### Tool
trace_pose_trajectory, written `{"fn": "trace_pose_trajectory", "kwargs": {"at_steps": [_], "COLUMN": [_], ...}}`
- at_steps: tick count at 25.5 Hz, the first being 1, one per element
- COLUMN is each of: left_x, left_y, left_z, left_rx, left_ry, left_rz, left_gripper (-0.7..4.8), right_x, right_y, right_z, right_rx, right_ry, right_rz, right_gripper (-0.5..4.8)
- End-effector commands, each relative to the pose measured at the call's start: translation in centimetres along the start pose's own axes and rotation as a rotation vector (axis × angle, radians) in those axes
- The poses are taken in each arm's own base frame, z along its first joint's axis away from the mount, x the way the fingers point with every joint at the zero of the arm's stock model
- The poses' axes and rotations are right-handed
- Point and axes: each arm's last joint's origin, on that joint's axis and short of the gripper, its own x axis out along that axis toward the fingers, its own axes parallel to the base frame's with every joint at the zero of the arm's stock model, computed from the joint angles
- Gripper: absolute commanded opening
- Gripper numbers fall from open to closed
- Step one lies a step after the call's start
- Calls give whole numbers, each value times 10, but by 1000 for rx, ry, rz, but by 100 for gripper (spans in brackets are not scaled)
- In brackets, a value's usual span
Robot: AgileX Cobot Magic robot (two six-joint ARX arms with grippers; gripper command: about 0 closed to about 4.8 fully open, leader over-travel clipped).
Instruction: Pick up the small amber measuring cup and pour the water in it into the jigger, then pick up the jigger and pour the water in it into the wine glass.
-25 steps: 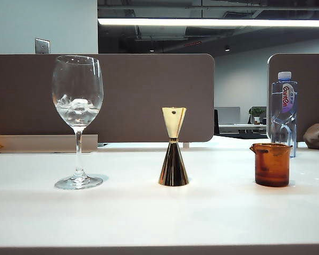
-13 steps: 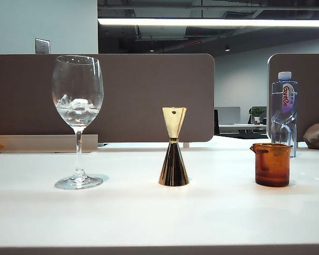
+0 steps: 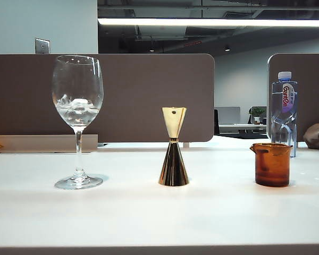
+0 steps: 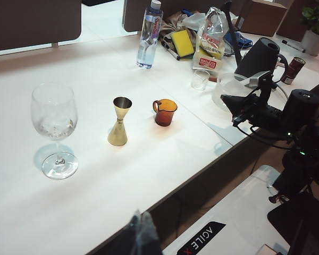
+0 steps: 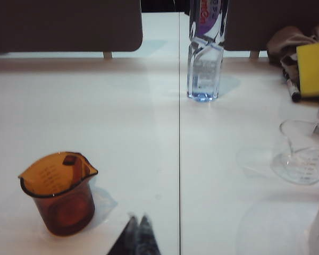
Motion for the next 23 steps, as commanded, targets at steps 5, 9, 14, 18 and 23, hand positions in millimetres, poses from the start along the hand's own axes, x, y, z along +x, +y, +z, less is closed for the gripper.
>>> {"fn": "trace_pose_trajectory", "kwargs": {"at_steps": [5, 9, 14, 18, 23], "left_x": [0, 0, 0, 0, 0], "left_y": [0, 0, 0, 0, 0], "left_z": [0, 0, 0, 0, 0], "left_rx": [0, 0, 0, 0, 0], "left_ry": [2, 2, 2, 1, 1], "left_rz": [-2, -2, -2, -2, -2], "left_gripper": [-2, -2, -2, -2, -2], "right_x": [-4, -6, -6, -6, -6], "right_y": [0, 0, -4, -7, -8], "right_z": [3, 7, 7, 7, 7], "right_rx": [3, 4, 5, 6, 6], "right_ry": [-67, -113, -109, -110, -111], "right_rz": [5, 3, -37, -72, -75], "right_gripper": [-5, -5, -5, -5, -5]}}
